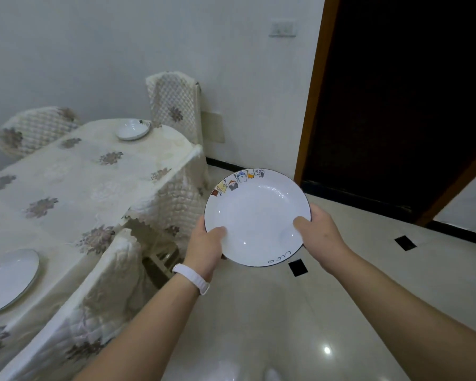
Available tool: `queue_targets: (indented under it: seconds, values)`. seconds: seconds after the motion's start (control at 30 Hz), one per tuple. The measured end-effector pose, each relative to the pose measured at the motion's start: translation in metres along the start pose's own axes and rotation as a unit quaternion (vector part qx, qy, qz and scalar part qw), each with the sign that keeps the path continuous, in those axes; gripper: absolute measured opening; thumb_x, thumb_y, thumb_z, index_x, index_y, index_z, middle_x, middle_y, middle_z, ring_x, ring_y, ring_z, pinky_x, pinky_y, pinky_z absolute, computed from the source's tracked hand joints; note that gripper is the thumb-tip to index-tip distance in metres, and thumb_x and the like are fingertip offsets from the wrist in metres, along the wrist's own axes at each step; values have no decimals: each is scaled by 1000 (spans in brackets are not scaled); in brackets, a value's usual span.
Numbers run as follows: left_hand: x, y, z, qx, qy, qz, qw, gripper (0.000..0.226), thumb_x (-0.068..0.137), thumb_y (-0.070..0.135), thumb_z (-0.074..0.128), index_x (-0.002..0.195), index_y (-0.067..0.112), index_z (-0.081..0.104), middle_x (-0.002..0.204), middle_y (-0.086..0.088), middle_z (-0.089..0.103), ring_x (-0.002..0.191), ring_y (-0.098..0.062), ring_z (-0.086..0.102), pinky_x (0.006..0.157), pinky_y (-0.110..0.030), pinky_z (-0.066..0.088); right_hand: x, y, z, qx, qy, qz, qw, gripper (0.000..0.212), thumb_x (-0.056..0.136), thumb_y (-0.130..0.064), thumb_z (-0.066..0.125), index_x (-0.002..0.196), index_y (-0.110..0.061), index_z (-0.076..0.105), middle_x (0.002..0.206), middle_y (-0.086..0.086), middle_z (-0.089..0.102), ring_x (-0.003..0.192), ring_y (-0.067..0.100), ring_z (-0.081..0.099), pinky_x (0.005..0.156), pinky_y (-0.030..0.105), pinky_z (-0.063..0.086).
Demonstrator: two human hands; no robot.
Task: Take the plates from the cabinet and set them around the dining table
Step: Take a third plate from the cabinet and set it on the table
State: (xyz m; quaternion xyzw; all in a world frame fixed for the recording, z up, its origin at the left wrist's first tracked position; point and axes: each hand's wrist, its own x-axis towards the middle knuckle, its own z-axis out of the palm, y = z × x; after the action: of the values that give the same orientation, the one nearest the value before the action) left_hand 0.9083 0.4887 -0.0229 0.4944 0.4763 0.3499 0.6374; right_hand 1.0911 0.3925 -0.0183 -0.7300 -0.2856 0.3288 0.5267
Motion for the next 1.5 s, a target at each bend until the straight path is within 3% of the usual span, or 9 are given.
queue_targets:
  seconds: [0.2,0.47,0.7,0.83,0.93,1.03,1.3,1.4,1.5]
  values:
    - [55,39,3,4,62,27,998,39,92,-1,45,109,33,53,101,9,65,91,-23,64,78,-50,57,81,-31,22,6,-56,-35,998,37,84,-7,44,109,-25,65,100,-2,71,89,18,65,69,29,50]
    - [119,50,-33,-35,117,34,992,41,92,-5,43,117,27,53,101,12,64,93,-16,62,77,-39,54,150,-51,87,-6,-124,-52,991,37,77,-15,44,105,-22,65,97,-3,71,84,15,63,67,27,49]
    - [207,46,-89,-40,152,21,987,35,91,-3,46,108,27,55,100,9,64,90,-14,62,67,-31,51,224,-62,174,-36,-153,-42,987,37,80,-10,43,107,-22,65,96,-2,71,78,14,61,64,26,46]
    - [277,51,-133,-54,174,1,983,34,89,-1,48,109,24,59,107,1,67,94,-23,64,75,-41,55,277,-78,238,-47,-169,-44,983,37,81,-9,45,108,-24,65,99,-3,72,87,16,65,71,30,51]
    - [324,60,-169,-66,198,-17,978,35,88,-1,47,113,22,58,107,-2,67,90,-27,65,69,-45,58,312,-95,289,-61,-183,-36,981,34,78,-14,46,105,-23,64,95,0,70,80,18,60,66,28,48]
    - [363,73,-205,-70,205,-6,976,34,87,-1,47,105,25,61,104,-1,68,88,-24,65,64,-38,56,341,-113,338,-67,-201,-44,976,29,82,-6,46,101,-22,62,86,-4,64,74,14,56,61,25,44]
    - [431,84,-269,-37,254,-9,966,34,88,2,49,102,32,59,102,5,68,91,-18,64,68,-32,52,400,-139,427,-118,-250,-61,959,38,74,-19,46,109,-24,61,99,-7,68,92,14,63,71,29,50]
    - [448,81,-279,-36,275,-14,961,34,87,3,51,109,28,59,105,4,68,94,-20,64,73,-33,51,419,-143,448,-127,-284,-67,948,36,81,-12,47,112,-23,60,101,-7,67,94,11,62,69,28,49]
    - [465,79,-287,-42,297,-18,954,31,79,14,54,107,28,61,105,2,70,94,-20,66,75,-35,53,441,-145,470,-145,-306,-73,938,45,70,-22,44,112,-22,59,99,-8,65,91,12,61,65,24,47]
